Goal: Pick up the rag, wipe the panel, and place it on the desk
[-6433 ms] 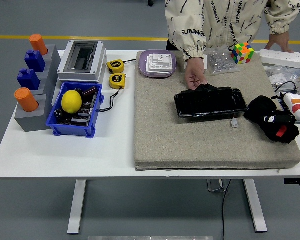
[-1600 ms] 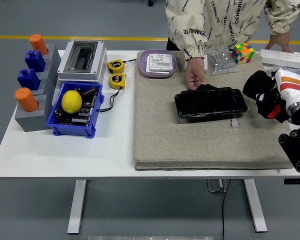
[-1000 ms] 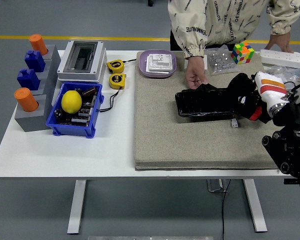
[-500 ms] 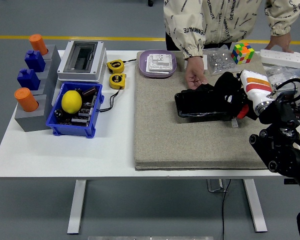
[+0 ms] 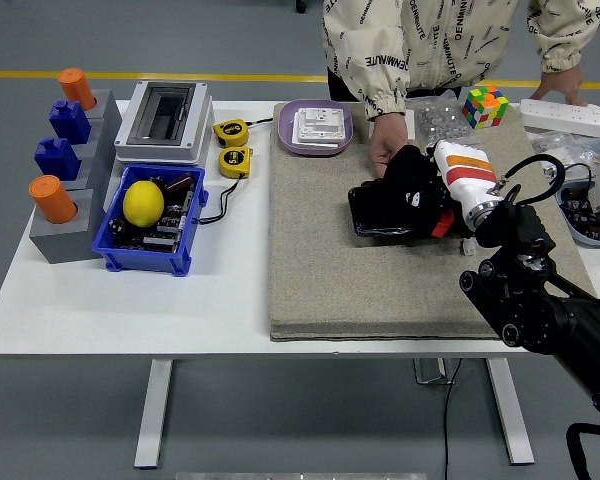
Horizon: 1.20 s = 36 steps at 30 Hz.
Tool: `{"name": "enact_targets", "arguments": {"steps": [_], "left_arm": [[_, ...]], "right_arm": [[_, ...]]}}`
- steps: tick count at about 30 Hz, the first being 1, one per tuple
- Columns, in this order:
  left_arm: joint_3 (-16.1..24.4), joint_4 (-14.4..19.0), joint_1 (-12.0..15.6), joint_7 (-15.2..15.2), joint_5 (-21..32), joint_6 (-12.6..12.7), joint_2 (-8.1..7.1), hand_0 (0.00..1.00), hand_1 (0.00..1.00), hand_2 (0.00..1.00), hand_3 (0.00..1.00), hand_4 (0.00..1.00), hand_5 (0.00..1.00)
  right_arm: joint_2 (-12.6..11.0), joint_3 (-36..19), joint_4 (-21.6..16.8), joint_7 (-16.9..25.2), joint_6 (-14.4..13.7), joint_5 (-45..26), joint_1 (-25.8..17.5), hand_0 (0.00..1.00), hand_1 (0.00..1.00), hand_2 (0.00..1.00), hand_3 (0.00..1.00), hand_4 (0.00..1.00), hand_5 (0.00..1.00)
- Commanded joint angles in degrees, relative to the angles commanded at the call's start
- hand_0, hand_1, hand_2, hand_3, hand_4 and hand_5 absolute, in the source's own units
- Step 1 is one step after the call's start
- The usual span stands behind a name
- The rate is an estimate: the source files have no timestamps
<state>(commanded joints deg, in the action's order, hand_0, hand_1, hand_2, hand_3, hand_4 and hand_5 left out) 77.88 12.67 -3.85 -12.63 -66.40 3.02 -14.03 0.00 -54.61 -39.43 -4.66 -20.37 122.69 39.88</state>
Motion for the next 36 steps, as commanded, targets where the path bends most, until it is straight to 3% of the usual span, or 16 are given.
{"name": "enact_targets", "arguments": {"steps": [8,21,36], "left_arm": [[0.0,0.0,0.0,0.0,0.0,0.0,-0.09,0.635,0.658,0.686,0.573,0.612,0.507],[-0.5,0.0,0.4,0.0,0.1,0.0,-0.29,0.635,0.658,0.686,0.573,0.612,0.506],[-0.6,-0.1,0.6,0.0,0.2,0.0,-0.27,0.635,0.658,0.684,0.572,0.613,0.507]], "right_arm": [[0.0,6.7,-2.8,-0.7,0.1,-2.4,0.9,0.174,0.275,0.329,0.330,0.884,0.049],[0.0,11.8,-5.9,-1.4,0.4,-3.9,2.2,0.175,0.275,0.329,0.328,0.883,0.050],[0.0,12.5,-4.3,-1.5,0.5,-3.9,1.8,0.178,0.278,0.329,0.329,0.883,0.049]]}}
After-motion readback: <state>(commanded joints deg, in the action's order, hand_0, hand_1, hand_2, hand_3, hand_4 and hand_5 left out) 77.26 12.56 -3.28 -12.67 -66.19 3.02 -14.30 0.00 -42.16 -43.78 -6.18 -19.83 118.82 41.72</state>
